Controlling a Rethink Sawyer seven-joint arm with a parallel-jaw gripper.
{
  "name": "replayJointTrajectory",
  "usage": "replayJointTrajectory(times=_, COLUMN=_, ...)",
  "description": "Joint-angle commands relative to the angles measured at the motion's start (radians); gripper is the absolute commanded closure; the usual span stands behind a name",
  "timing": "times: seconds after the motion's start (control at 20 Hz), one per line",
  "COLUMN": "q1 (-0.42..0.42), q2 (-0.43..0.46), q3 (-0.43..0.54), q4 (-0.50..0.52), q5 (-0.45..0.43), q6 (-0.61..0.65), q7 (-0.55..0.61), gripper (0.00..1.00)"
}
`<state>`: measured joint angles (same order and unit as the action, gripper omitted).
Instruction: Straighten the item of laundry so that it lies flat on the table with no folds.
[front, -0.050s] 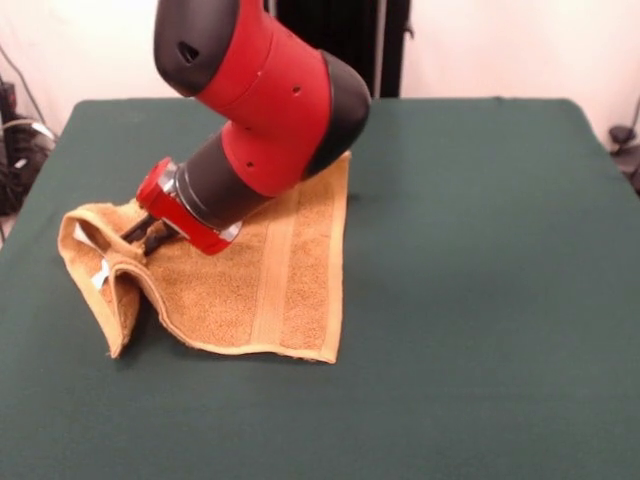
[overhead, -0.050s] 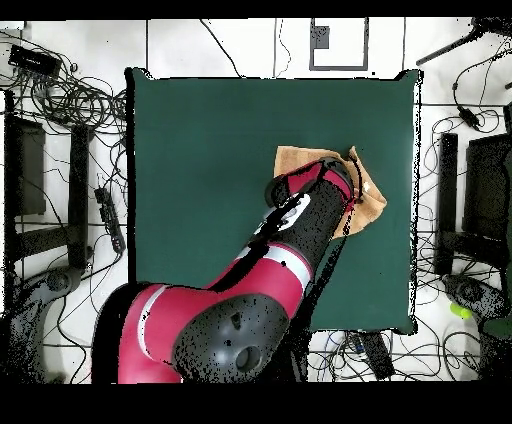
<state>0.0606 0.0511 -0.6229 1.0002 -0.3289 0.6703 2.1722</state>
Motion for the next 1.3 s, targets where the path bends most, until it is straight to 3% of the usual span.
replayJointTrajectory(times=0.05, q1=-0.015, q2=0.039, q3=0.182, q4=0.042, q5=0.006, q6=0.102, q7=-0.101, gripper=1.0)
replayJointTrajectory(times=0.5, q1=-0.036, q2=-0.056, q3=0.257, q4=0.16, q5=-0.028, q6=0.132, q7=-0.231, gripper=1.0)
replayJointTrajectory(times=1.05, q1=-0.031, q2=-0.22, q3=0.282, q4=0.45, q5=-0.109, q6=0.021, q7=-0.16, gripper=1.0)
replayJointTrajectory(times=1.3, q1=-0.025, q2=-0.253, q3=0.285, q4=0.546, q5=-0.175, q6=-0.021, q7=-0.136, gripper=1.0)
